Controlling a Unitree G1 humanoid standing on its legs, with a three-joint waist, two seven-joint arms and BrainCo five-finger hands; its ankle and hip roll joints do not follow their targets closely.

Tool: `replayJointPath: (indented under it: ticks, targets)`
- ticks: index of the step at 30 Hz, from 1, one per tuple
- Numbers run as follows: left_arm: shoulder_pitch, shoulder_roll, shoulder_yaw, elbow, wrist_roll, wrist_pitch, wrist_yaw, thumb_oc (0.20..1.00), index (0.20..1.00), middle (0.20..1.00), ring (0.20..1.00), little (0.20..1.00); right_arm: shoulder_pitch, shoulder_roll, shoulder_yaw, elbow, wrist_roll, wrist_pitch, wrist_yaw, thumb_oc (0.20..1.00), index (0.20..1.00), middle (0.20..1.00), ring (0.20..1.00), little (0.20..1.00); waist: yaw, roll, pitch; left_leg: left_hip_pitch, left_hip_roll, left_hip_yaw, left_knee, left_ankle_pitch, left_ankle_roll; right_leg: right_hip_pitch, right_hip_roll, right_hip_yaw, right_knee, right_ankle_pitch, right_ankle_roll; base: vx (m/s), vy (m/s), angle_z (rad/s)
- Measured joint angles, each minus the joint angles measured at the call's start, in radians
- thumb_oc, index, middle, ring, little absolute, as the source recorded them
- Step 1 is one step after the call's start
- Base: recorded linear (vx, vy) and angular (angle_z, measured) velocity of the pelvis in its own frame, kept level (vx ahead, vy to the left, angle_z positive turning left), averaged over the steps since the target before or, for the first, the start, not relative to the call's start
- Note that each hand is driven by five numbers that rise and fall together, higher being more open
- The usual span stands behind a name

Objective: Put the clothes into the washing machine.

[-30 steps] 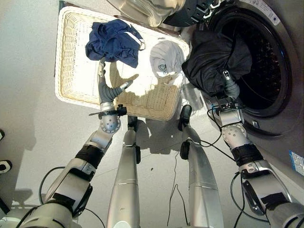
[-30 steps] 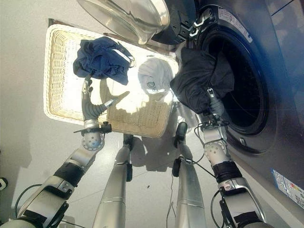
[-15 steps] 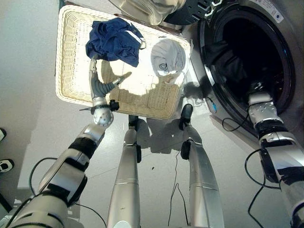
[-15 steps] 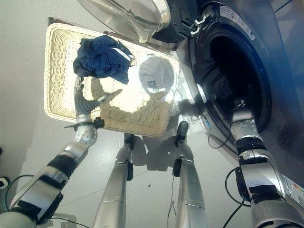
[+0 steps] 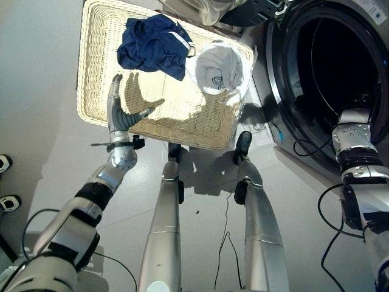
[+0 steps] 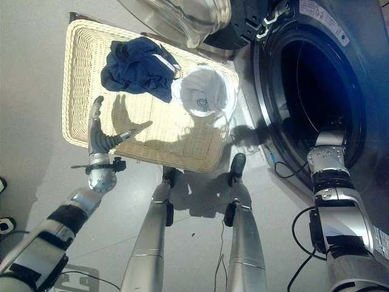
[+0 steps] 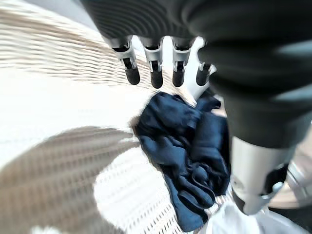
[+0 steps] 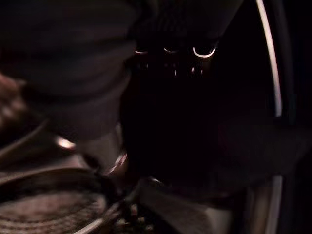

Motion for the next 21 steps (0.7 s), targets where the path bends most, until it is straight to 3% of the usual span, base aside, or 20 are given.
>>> replayJointPath:
  ticks: [3, 8, 13, 21]
  targets:
    - [-0.121, 0.019, -0.057, 0.018, 0.091, 0.075, 0.041, 1.000, 1.000, 1.000, 1.000, 1.000, -0.012, -0.019, 0.081, 0.047, -0.086, 0.167, 0.018, 1.000, 1.000, 1.000, 1.000, 1.000, -0.010, 0.000, 0.000, -0.001, -0.006, -0.003, 0.004, 0.002, 0.003, 0.004, -0.005, -0.001, -0.001, -0.001, 0.007, 0.00, 0.005, 0.03]
    - [-0.269, 0.034, -0.159, 0.082, 0.149, 0.162, 0.058, 1.000, 1.000, 1.000, 1.000, 1.000, -0.045, -0.022, 0.182, 0.090, -0.187, 0.297, 0.021, 1.000, 1.000, 1.000, 1.000, 1.000, -0.034, -0.001, 0.000, -0.008, -0.007, -0.007, 0.002, 0.003, 0.004, 0.003, -0.006, -0.005, -0.010, 0.000, 0.009, 0.00, 0.000, 0.00]
    - [-0.350, 0.018, -0.201, 0.117, 0.151, 0.216, 0.055, 1.000, 1.000, 1.000, 1.000, 1.000, -0.050, -0.020, 0.222, 0.080, -0.236, 0.349, 0.006, 1.000, 1.000, 1.000, 1.000, 1.000, -0.055, -0.002, -0.001, -0.024, -0.008, -0.012, 0.003, 0.002, 0.004, -0.006, -0.007, -0.008, -0.017, 0.004, 0.007, 0.00, 0.002, 0.01]
    - [-0.414, 0.004, -0.229, 0.241, 0.149, 0.286, 0.006, 1.000, 1.000, 1.000, 1.000, 1.000, -0.082, -0.004, 0.264, 0.076, -0.311, 0.347, 0.012, 1.000, 1.000, 1.000, 1.000, 1.000, -0.096, -0.012, -0.005, -0.060, -0.009, -0.011, 0.003, 0.003, 0.006, -0.034, -0.006, -0.004, -0.032, 0.010, 0.017, 0.00, 0.016, 0.00]
